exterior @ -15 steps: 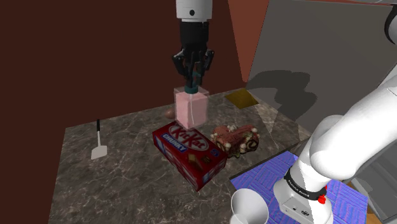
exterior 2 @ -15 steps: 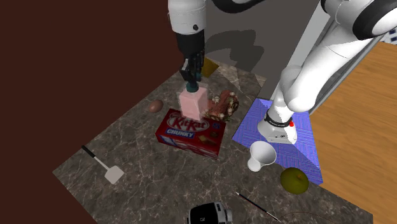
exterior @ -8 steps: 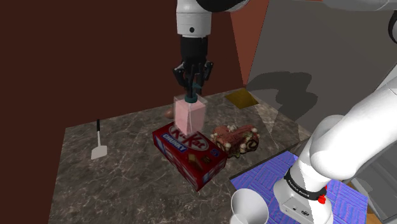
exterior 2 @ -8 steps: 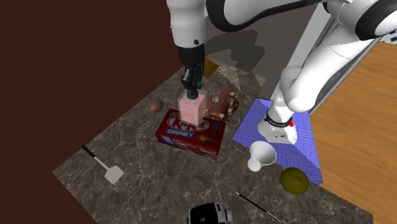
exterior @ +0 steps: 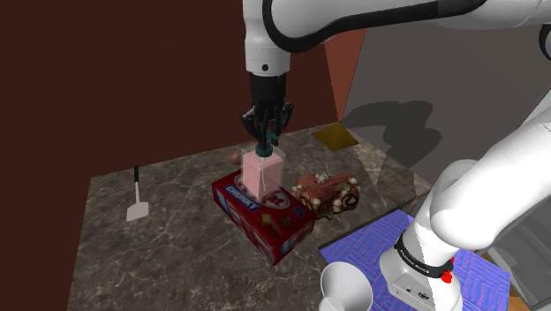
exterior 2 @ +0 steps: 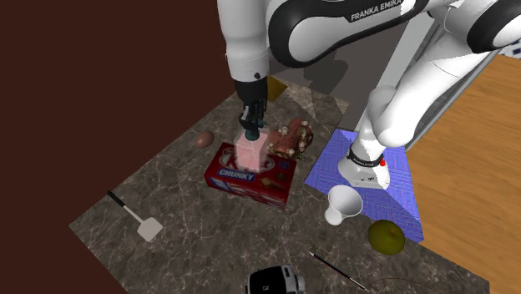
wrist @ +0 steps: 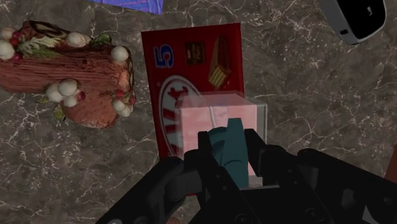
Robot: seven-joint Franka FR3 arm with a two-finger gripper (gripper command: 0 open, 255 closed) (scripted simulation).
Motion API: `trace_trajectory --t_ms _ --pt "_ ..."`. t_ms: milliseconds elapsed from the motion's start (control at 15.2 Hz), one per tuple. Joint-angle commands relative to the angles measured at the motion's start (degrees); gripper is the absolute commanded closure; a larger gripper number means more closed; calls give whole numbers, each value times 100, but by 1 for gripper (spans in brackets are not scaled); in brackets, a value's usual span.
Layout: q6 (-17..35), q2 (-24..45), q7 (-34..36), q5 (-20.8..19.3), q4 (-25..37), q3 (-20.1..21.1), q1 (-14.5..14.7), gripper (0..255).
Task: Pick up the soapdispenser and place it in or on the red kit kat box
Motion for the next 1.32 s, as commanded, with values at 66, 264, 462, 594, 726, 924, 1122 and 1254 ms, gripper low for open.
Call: trace_trajectory --t_ms 66,264,462,594,726,924,1122,1254 --pt "235 1 -12 13 -230 19 9 255" --pt "467 24 -22 21 -440 39 16 255" --pt "655 50 -29 26 -603 56 21 255" --pt "656 51 -29 26 -602 57 21 255" --pt "656 51 -29 26 -602 57 21 255" --pt "656 51 -29 26 -602 57 21 255" --pt "656 51 -29 26 -602 56 21 0" --pt "656 51 -29 26 -602 56 21 0"
